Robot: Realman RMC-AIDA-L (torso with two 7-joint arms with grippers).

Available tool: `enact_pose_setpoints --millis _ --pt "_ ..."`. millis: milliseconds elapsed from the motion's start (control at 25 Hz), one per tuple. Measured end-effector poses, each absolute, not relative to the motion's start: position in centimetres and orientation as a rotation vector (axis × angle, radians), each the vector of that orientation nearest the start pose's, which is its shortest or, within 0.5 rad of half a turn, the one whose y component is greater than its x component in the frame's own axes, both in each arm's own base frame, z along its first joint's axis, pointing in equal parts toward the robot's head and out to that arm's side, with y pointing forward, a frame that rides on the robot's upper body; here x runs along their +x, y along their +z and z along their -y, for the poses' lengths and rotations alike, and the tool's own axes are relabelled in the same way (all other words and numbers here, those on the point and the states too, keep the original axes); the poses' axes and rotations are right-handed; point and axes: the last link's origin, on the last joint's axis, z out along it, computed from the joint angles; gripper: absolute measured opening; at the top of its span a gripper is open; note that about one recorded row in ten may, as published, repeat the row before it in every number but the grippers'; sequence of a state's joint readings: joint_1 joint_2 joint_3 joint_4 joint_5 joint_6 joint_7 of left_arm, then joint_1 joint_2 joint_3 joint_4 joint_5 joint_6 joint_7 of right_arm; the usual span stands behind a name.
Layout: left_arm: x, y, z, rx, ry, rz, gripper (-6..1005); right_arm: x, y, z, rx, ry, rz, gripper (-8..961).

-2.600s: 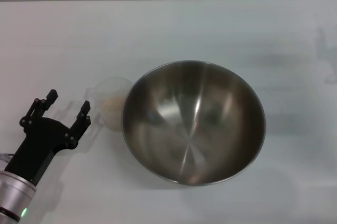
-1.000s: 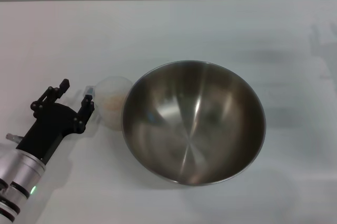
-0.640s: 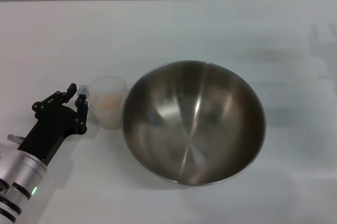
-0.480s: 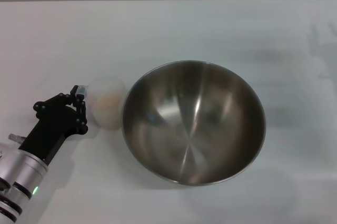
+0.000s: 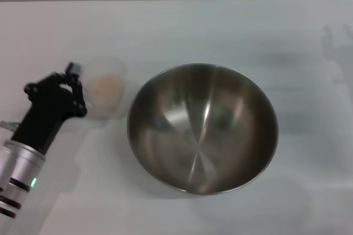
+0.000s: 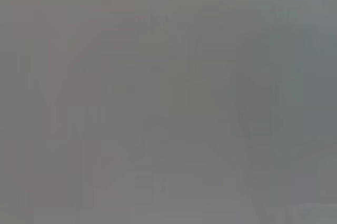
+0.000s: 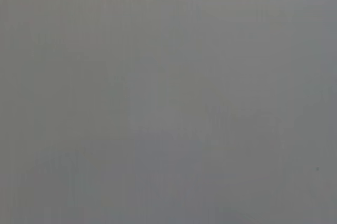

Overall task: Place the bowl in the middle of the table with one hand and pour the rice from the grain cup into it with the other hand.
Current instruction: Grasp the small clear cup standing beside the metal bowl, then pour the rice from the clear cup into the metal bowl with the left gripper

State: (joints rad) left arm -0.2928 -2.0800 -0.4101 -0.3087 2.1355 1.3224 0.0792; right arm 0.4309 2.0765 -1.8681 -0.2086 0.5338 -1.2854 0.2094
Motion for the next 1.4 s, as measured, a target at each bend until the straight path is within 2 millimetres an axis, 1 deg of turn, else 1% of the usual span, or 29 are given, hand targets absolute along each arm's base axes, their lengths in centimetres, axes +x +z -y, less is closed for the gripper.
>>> enact_pose_setpoints --millis 40,120,160,320,480,520,560,600,680,720,760,800,880,920,960,1040,1200,1400 --pt "-29.7 -5.6 -26.8 -1.774 -0.731 0.267 29 31.1 2.5 -34.3 -1.426 0.881 -0.451 509" --pt "-29.1 -5.1 -27.1 -1.751 -0.737 0.193 29 31.1 2.5 -34.3 -1.426 0.881 -0.45 510" --pt "-28.6 -4.7 -27.2 -1.736 -0.732 0.12 29 31.0 2.5 -34.3 -1.426 0.881 -0.45 510" --pt "-26.7 -4.5 -27.7 -1.709 -0.666 -0.149 28 30.9 2.6 -34.4 -1.425 0.883 -0.445 511" --pt "-24.2 -5.8 -27.5 -1.681 -0.521 -0.546 28 30.7 2.8 -34.7 -1.422 0.888 -0.439 513" --pt "-24.2 -5.8 -27.5 -1.681 -0.521 -0.546 28 30.7 2.8 -34.8 -1.422 0.89 -0.438 513" --pt "-23.3 -6.6 -27.1 -1.646 -0.449 -0.731 28 30.6 2.8 -34.9 -1.422 0.892 -0.436 513" --pt "-23.3 -6.6 -27.1 -1.646 -0.449 -0.731 28 30.6 2.8 -34.9 -1.422 0.892 -0.436 514" --pt "-22.7 -7.2 -26.7 -1.608 -0.394 -0.892 28 30.5 2.8 -35.0 -1.421 0.893 -0.433 514" --pt "-22.7 -7.2 -26.7 -1.608 -0.394 -0.892 28 30.4 2.9 -35.1 -1.42 0.893 -0.434 514" --pt "-22.3 -7.8 -26.2 -1.558 -0.341 -1.047 28 30.4 2.9 -35.1 -1.419 0.891 -0.435 515" --pt "-22.0 -8.2 -25.9 -1.512 -0.299 -1.155 28 30.4 2.9 -35.2 -1.419 0.891 -0.436 515" --pt "-21.8 -8.4 -25.8 -1.466 -0.253 -1.242 27 30.5 2.9 -35.3 -1.42 0.887 -0.438 516" --pt "-21.8 -8.4 -25.8 -1.466 -0.253 -1.242 27 30.4 2.9 -35.4 -1.421 0.886 -0.439 516" --pt "-21.7 -8.8 -25.6 -1.404 -0.193 -1.34 27 30.4 2.9 -35.4 -1.422 0.885 -0.44 516" --pt "-21.7 -9.1 -25.4 -1.3 -0.102 -1.467 27 30.4 2.9 -35.6 -1.426 0.882 -0.443 517" --pt "-21.7 -9.2 -25.3 -1.148 0.025 -1.598 31 30.5 2.8 -35.8 -1.432 0.87 -0.453 518" --pt "-21.7 -9.3 -25.3 -1.009 0.137 -1.699 42 30.6 3.0 -36.0 -1.421 0.863 -0.459 520"
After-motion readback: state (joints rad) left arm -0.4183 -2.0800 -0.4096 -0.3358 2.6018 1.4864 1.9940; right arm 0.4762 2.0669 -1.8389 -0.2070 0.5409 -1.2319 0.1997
